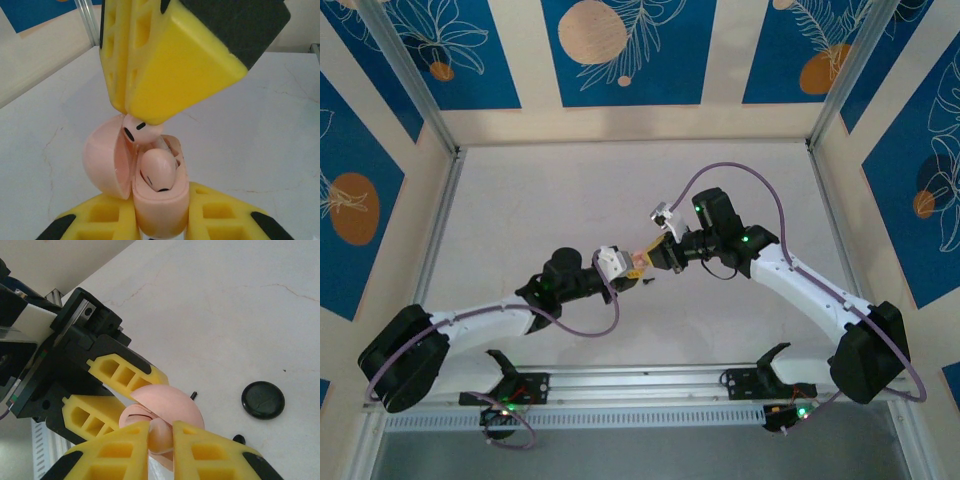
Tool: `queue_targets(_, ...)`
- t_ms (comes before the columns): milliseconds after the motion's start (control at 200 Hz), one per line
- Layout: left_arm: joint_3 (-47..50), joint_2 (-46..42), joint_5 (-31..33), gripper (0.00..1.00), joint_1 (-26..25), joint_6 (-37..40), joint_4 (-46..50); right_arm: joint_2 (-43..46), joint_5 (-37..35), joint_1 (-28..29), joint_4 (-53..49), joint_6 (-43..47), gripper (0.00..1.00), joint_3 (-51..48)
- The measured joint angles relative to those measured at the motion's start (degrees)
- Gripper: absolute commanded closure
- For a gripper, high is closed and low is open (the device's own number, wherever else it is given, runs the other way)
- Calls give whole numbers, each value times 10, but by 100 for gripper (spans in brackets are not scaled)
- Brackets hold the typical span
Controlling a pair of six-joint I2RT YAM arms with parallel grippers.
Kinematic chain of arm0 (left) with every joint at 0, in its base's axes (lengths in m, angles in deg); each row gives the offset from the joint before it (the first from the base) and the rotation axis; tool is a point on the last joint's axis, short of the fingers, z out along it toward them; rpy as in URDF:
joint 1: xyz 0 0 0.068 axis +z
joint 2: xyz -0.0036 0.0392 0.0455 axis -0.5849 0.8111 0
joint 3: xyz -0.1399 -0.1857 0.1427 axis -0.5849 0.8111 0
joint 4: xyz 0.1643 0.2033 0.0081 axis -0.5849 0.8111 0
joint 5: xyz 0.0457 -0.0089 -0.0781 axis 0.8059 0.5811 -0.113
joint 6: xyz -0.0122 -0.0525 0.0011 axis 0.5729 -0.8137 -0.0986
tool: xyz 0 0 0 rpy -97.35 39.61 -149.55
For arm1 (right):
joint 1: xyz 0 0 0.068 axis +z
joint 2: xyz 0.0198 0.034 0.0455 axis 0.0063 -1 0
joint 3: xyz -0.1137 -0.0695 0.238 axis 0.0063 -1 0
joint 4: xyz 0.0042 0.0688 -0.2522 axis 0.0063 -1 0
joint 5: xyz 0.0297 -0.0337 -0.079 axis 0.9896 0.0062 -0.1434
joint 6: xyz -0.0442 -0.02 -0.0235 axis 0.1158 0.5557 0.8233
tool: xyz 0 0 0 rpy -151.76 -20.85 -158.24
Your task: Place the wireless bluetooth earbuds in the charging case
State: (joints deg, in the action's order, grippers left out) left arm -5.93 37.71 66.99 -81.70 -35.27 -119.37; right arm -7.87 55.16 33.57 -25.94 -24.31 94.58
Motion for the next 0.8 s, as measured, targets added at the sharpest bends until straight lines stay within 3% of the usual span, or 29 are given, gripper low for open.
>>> queue_targets(800,10,-14,41,80,-1,0,-7,13,-54,31,27,-105,83,-8)
